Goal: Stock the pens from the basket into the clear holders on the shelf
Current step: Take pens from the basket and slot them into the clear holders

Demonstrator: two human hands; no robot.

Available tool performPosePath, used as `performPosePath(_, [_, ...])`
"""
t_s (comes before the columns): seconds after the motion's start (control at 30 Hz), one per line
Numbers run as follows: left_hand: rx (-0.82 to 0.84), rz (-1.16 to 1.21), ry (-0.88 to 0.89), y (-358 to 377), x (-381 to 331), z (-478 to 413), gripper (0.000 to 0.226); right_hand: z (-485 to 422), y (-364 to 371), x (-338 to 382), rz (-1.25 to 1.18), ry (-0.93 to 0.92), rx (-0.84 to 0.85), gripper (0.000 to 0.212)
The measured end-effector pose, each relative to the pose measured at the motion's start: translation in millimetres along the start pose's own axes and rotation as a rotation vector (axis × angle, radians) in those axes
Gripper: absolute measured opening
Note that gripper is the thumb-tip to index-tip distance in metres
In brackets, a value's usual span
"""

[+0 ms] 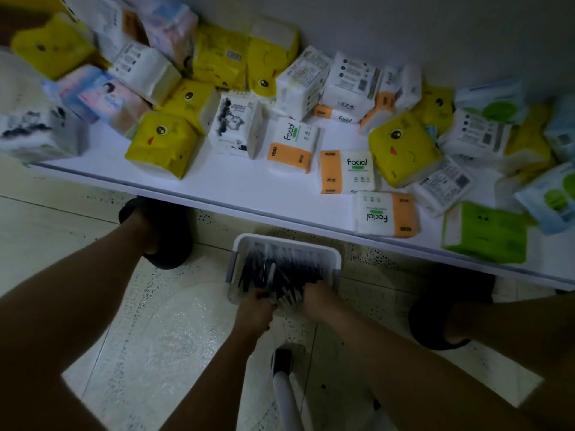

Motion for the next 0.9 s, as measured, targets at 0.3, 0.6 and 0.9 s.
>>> performPosePath(0.3, [0.028, 0.014, 0.073, 12.4, -11.6, -4.5, 0.019, 29.8, -27.9, -10.6, -0.029, 0.126, -0.207, 0.013])
performPosePath(0.6, [-0.051, -0.086, 0.245, 9.5, -53.7, 56.0, 0.037, 102.1, -72.8, 17.1, -0.38, -0.032, -0.284, 0.011])
performPosePath(0.9, [-0.187, -0.063, 0.572, -8.4, -118.0, 165.8, 0.016, 186.2, -136.0, 55.3, -0.526, -0.168, -0.511, 0.018])
Point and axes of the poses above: each hand's wrist, its own z-axis away from the middle knuckle, its own y-axis out of the palm, x = y × z, the point moved 7 cm from there along -z, towards the middle knuckle, and after that the axes turned 14 degrees about -y, right-handed, at the moved point
